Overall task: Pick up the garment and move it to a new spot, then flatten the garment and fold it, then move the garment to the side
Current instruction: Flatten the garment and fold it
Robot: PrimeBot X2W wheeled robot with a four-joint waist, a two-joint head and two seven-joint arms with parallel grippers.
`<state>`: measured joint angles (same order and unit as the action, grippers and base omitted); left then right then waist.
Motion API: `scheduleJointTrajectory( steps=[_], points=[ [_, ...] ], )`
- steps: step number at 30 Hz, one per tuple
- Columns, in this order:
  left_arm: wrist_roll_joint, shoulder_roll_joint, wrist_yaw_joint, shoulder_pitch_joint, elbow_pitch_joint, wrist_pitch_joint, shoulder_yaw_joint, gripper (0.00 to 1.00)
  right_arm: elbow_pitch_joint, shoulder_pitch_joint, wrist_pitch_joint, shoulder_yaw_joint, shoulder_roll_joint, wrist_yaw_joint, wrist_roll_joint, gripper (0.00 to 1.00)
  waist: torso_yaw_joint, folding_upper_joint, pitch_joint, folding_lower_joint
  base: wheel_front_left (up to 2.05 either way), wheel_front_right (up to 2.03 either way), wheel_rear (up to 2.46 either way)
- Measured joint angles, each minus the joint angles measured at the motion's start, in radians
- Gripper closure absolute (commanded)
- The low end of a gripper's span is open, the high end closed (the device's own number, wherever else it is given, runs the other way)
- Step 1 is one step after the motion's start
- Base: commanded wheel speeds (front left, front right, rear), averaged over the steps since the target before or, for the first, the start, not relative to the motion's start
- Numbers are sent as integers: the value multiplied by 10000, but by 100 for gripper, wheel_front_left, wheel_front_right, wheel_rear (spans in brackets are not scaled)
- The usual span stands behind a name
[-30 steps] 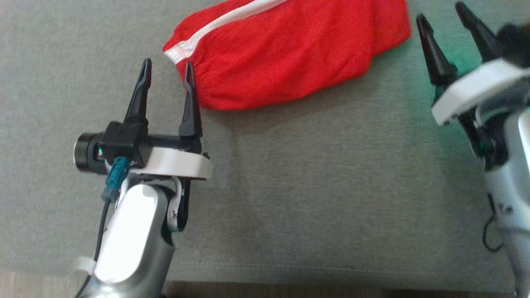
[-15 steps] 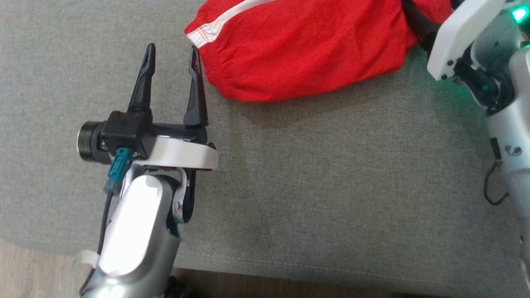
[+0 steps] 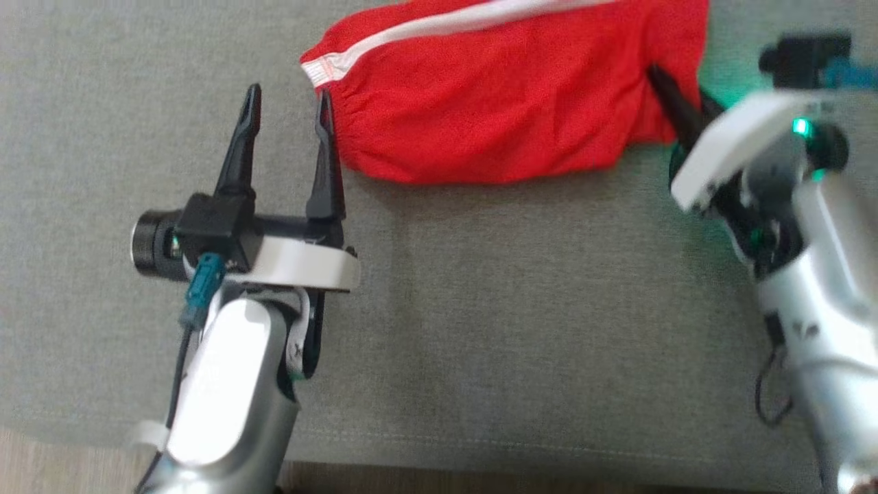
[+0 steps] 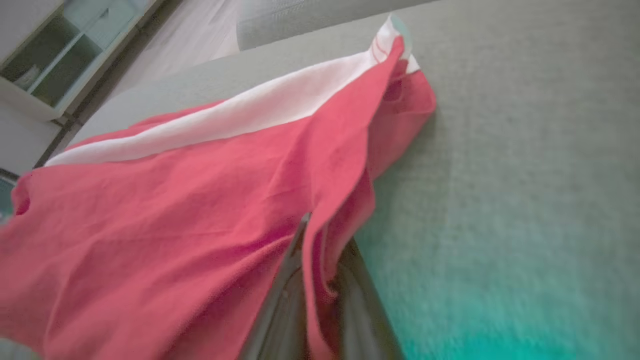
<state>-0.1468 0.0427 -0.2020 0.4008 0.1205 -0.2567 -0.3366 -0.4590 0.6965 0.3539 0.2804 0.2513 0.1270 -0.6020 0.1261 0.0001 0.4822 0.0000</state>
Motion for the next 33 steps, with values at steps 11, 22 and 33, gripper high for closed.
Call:
scheduleJointTrajectory(
  steps=[11, 22, 33],
  points=[
    [46, 17, 98, -835, 157, 2, 73, 0, 1509, -3409, -1739, -1225, -194, 0, -33, 100, -558, 0, -944, 0, 0, 0, 0],
    [42, 17, 100, -1140, 221, 2, -10, 0, 2000, -3992, -1469, -1751, -150, 0, 370, 100, -670, 0, -1484, 0, 0, 0, 0],
    [-23, 13, 169, -1146, 268, 0, -75, 0, 2844, -1924, -171, 138, 416, 0, 1714, 100, -374, 0, -1661, 0, 0, 0, 0]
  ],
)
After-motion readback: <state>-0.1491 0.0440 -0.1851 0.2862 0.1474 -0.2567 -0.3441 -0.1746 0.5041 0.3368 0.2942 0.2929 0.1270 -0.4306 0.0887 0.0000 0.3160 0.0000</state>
